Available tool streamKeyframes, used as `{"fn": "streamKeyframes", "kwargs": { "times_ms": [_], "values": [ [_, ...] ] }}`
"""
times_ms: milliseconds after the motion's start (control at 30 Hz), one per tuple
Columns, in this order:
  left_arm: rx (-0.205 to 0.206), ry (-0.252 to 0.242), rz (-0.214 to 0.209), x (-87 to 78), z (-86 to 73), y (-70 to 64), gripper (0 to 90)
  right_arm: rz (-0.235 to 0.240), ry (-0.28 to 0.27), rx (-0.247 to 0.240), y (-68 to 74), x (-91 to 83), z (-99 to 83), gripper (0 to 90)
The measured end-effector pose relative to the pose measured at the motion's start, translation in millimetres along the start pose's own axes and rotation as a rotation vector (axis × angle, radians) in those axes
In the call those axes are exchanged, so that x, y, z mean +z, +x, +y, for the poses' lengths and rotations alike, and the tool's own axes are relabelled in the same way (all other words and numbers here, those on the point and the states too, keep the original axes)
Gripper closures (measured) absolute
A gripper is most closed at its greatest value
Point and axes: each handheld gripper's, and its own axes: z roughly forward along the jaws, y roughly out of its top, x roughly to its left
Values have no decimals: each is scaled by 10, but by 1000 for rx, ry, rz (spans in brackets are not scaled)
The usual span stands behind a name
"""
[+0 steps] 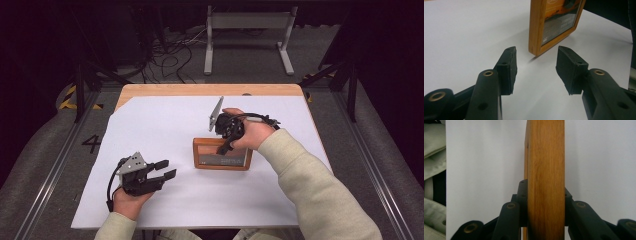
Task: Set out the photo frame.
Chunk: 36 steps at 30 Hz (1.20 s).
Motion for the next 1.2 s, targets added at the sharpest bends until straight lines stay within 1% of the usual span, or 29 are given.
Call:
{"fn": "streamKeyframes", "kwargs": {
  "times_ms": [67, 100, 133, 200, 300, 333, 367, 400, 467, 500, 600, 633, 667, 767, 800, 867, 900, 967, 1033, 1067, 1100, 1133, 1167, 1200],
  "values": [
    [2, 1, 0, 5, 4, -2, 512, 1, -1, 10, -13, 32, -9, 713],
    [12, 2, 1, 6, 8, 3, 512, 7, 2, 13, -23, 46, -14, 713],
    [13, 2, 1, 9, 8, 5, 512, 7, 3, 12, -33, 63, -21, 713],
    [-2, 1, -5, 15, 7, -2, 511, 7, 10, 17, -47, 86, -32, 713],
    [1, 1, -8, 20, 10, -2, 511, 7, 13, 17, -66, 107, -51, 712],
    [8, 2, -3, 21, 12, 2, 511, 9, 6, 18, -71, 106, -58, 712],
    [2, 2, -9, 26, 11, -1, 510, 10, 5, 10, -79, 105, -62, 712],
    [5, 2, -8, 29, 12, 2, 509, 16, -1, -6, -79, 111, -60, 711],
    [7, 2, -9, 30, 14, 1, 509, 16, -2, -12, -76, 111, -58, 711],
    [7, 2, -6, 29, 15, 0, 509, 18, -4, -29, -67, 113, -54, 711],
    [7, 4, -8, 31, 15, -1, 509, 20, -9, -33, -67, 113, -60, 710],
    [1, 5, -11, 32, 13, -6, 509, 22, -11, -32, -66, 113, -64, 709],
    [6, 1, -8, 36, 13, -2, 509, 26, -17, -36, -69, 113, -71, 709],
    [4, 2, -12, 37, 13, -5, 508, 18, -25, -47, -73, 114, -82, 708],
    [6, 1, -9, 37, 13, -3, 508, 6, -30, -51, -74, 115, -83, 706],
    [2, 2, -11, 33, 13, -7, 508, -22, -34, -43, -84, 98, -87, 678],
    [1, 4, -12, 31, 14, -8, 508, -30, -48, -33, -88, 88, -94, 655],
    [1, 3, -10, 33, 13, -9, 505, -50, -76, -6, -98, 62, -112, 572],
    [4, 0, -12, 37, 13, -5, 505, -88, -98, 17, -109, 40, -137, 484],
    [7, 1, -11, 38, 14, -5, 504, -102, -117, 36, -119, 33, -151, 450],
    [9, 2, -12, 38, 15, -4, 503, -119, -129, 38, -129, 22, -170, 450],
    [8, 2, -12, 38, 14, -3, 502, -120, -140, 39, -136, 16, -182, 440],
    [9, 5, -10, 36, 14, -2, 501, -135, -161, 49, -140, 1, -196, 396],
    [8, 3, -11, 39, 13, 0, 500, -145, -184, 63, -144, -8, -206, 382]
  ]
}}
